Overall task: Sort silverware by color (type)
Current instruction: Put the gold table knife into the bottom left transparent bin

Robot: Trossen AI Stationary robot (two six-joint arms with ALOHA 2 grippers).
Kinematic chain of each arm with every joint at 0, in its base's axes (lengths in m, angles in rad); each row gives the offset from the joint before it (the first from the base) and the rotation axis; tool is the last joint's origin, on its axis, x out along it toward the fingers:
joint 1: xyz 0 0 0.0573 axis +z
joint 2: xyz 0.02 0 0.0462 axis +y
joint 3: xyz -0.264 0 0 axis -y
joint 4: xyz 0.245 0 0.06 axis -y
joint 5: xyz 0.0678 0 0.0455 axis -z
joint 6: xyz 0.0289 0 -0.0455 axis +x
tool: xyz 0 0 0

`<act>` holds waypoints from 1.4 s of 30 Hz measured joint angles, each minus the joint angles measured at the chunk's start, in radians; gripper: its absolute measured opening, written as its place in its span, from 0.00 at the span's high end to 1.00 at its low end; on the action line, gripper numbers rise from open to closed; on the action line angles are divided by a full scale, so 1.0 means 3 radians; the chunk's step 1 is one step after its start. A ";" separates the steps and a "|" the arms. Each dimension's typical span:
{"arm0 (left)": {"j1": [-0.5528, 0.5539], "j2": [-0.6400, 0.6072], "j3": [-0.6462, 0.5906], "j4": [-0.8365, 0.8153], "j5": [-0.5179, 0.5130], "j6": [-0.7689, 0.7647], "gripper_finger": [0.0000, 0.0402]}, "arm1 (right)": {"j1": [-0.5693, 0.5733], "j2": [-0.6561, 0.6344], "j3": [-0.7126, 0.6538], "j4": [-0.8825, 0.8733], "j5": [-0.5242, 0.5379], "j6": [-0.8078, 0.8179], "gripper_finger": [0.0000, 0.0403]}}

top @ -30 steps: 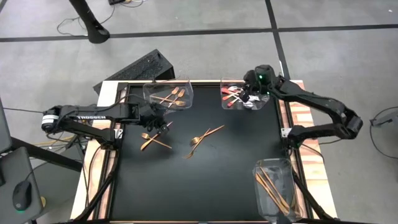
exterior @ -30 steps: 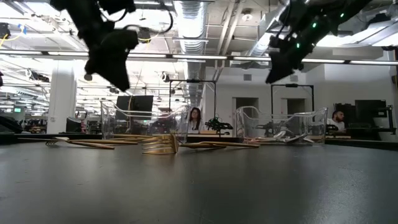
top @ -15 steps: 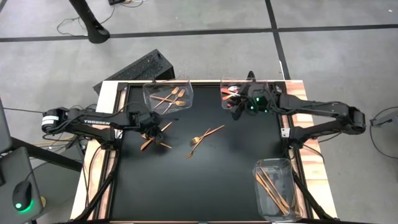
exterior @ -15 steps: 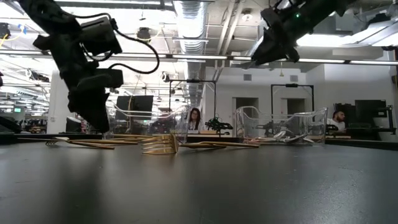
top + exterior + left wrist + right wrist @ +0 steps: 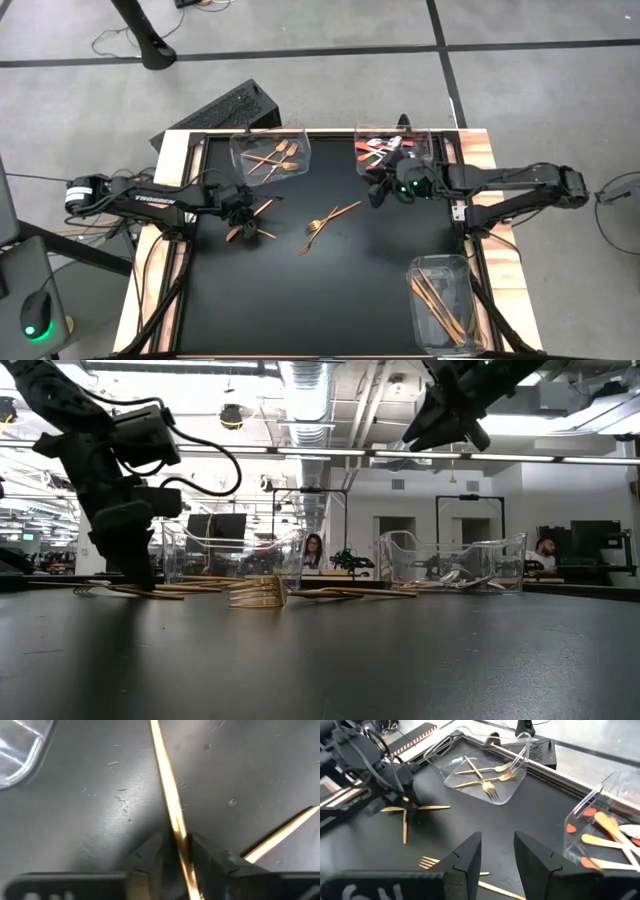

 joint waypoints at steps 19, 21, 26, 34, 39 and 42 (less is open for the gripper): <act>-0.0005 0.0014 0.0229 0.0130 0.0067 -0.0177 0.99 | 0.0345 0.0555 -0.0019 0.0445 -0.0022 0.1295 0.66; -0.0010 0.0005 0.0329 0.0117 0.0118 -0.0158 0.99 | 0.0352 0.0562 -0.0019 0.0539 -0.0022 0.1315 0.66; -0.0056 -0.0018 0.0635 0.0136 0.0135 -0.0056 0.99 | 0.0350 0.0598 -0.0023 0.0692 -0.0022 0.1459 0.66; -0.0122 -0.0019 0.1080 0.0560 0.0296 0.0210 0.99 | 0.0352 0.0600 -0.0019 0.0956 -0.0023 0.1667 0.59; -0.0120 -0.0019 0.1199 0.1089 0.0378 0.0243 0.99 | 0.0350 0.0599 -0.0019 0.1443 -0.0021 0.1580 0.52; -0.0121 -0.0019 0.1199 0.1513 0.0497 0.0246 0.99 | 0.0346 0.0599 -0.0019 0.1623 -0.0017 0.1437 0.48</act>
